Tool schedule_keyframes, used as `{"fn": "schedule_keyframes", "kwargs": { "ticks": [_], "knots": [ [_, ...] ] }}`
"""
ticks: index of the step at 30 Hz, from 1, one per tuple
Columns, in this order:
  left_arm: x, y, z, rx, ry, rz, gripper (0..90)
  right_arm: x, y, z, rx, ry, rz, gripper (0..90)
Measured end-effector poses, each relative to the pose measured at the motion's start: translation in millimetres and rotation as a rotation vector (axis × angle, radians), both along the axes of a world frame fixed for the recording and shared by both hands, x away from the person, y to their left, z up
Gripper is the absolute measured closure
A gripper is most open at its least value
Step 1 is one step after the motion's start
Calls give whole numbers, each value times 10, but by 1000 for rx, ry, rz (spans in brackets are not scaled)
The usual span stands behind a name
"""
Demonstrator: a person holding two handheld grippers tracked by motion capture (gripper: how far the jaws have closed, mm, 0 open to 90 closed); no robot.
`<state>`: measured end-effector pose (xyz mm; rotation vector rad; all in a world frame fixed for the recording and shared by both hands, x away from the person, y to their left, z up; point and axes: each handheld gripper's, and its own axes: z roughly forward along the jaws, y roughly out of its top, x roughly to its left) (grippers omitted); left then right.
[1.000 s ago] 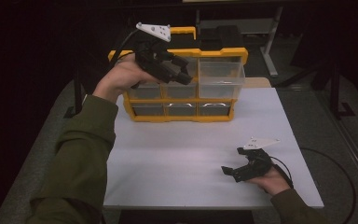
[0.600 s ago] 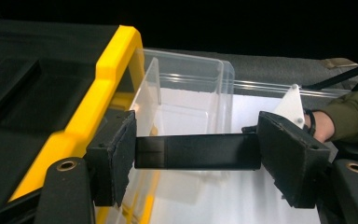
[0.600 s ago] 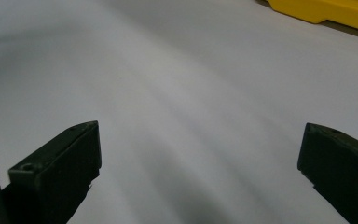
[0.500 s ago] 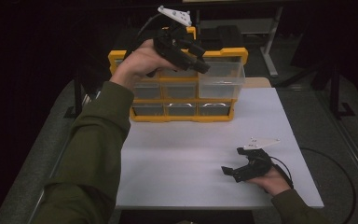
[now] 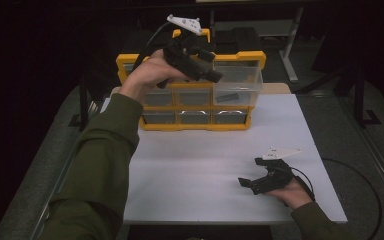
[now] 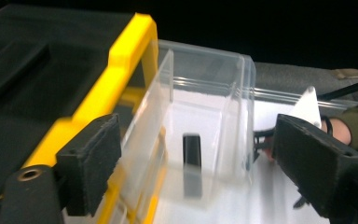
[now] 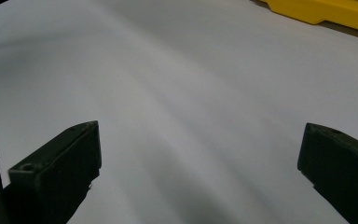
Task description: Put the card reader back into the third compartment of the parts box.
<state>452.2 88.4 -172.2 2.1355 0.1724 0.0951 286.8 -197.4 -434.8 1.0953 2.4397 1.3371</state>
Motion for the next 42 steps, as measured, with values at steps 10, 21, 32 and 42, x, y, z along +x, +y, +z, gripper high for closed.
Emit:
{"fn": "schedule_keyframes", "kwargs": {
  "ticks": [10, 21, 32, 42],
  "knots": [
    [-218, 466, -232, -17, 8, 62, 76, 5, 7, -3, -8, -2, -2, 0],
    [-475, 803, -569, -42, 10, 143, 0, 3, 15, -6, -11, -2, -1, 0],
    [-692, 1056, -911, -73, 19, 197, 0, 3, 20, -11, -15, 0, 0, 0],
    [-837, 1271, -1362, -70, 62, 257, 0, 1, 21, -14, -16, -5, 2, 0]
  ]
}}
